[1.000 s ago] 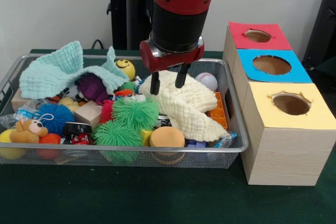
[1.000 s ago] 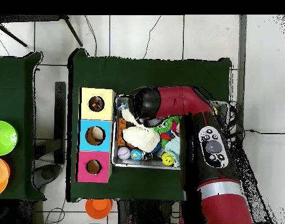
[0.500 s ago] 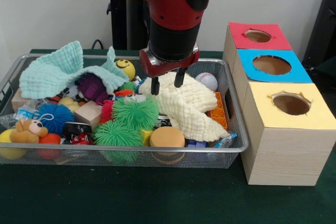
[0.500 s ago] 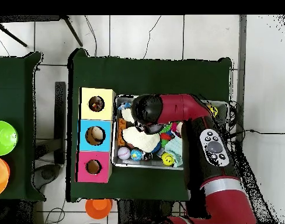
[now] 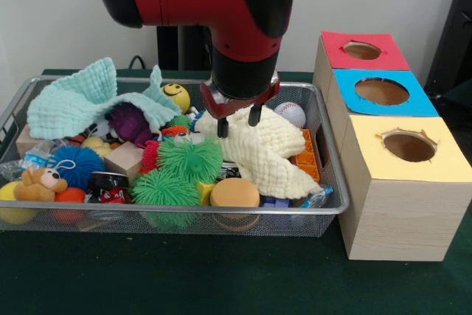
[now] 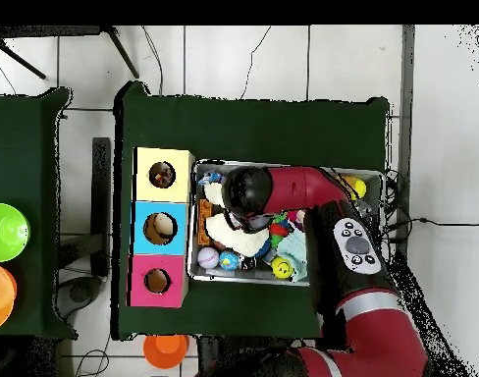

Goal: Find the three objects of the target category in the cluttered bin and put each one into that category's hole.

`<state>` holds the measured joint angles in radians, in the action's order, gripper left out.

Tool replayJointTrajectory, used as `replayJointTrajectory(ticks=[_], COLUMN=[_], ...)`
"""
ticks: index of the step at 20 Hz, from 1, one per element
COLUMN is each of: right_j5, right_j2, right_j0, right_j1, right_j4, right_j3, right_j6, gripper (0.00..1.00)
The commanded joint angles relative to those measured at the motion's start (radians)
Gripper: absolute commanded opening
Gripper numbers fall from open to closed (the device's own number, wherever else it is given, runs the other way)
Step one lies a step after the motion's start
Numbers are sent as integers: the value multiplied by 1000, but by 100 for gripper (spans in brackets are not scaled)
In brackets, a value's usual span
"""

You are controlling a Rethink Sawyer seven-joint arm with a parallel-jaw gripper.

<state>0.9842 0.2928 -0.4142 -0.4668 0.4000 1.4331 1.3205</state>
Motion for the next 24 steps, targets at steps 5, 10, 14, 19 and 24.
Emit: replayJointTrajectory(ticks=[5,10,14,19,24], right_j5=[-100,-122,-122,-135,-166], right_j2=[91,95,100,102,114], right_j0=[-18,-21,-22,-27,-39], right_j1=[59,61,61,56,13], right_j4=[-2,11,11,15,3], right_j3=[52,59,57,67,86], right_j6=[-29,-39,-45,-45,-28], gripper=[100,100,0,0,0])
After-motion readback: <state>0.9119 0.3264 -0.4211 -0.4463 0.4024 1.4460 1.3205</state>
